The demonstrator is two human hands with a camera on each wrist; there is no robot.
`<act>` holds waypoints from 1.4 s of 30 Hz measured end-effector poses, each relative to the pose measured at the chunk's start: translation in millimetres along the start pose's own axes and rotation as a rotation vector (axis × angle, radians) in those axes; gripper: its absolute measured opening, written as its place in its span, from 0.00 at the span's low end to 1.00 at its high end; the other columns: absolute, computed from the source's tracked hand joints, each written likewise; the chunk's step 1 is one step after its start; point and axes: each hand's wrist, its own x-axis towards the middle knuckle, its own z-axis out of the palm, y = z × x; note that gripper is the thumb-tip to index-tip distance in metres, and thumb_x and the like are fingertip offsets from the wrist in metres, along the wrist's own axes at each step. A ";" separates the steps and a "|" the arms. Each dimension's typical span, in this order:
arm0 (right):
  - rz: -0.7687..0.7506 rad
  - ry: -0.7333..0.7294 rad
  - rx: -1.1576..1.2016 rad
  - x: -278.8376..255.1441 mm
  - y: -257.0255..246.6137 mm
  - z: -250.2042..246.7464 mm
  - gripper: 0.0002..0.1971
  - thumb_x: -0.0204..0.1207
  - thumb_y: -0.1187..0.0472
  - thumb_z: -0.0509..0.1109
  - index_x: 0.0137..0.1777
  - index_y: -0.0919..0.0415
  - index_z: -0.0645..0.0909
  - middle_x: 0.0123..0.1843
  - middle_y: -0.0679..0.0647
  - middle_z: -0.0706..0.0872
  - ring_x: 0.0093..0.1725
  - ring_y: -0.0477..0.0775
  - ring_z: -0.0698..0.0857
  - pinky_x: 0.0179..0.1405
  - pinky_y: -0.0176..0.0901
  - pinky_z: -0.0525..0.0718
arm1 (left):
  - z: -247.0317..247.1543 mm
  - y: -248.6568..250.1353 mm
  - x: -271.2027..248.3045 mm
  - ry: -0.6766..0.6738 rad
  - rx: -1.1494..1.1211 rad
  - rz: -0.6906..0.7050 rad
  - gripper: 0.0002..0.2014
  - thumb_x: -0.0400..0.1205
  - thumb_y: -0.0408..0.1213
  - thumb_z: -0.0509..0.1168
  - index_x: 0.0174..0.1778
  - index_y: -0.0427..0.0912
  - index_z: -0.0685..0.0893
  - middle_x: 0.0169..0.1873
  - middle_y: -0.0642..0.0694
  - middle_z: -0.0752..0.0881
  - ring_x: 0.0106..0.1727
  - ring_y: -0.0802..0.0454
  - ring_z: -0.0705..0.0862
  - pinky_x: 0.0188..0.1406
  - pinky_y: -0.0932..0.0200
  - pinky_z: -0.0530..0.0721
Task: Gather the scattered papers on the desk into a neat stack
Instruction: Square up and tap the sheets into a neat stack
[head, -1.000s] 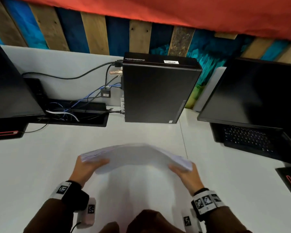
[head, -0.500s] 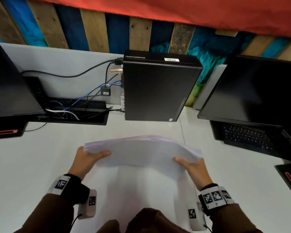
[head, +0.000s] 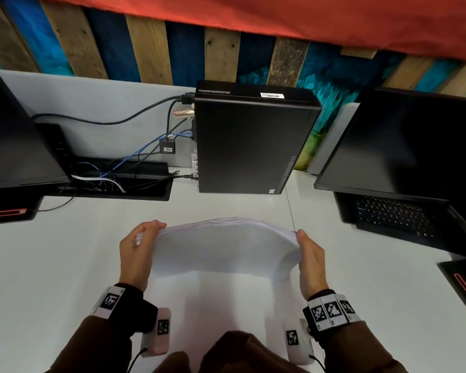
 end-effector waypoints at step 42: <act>-0.195 -0.240 -0.136 -2.6 -62.3 39.2 0.08 0.78 0.65 0.69 0.53 0.57 0.88 0.46 0.43 0.93 0.52 0.45 0.90 0.53 0.36 0.87 | 37.3 28.1 -4.0 -0.245 0.002 -0.033 0.02 0.75 0.33 0.73 0.39 0.44 0.90 0.34 0.56 0.94 0.38 0.60 0.91 0.39 0.64 0.89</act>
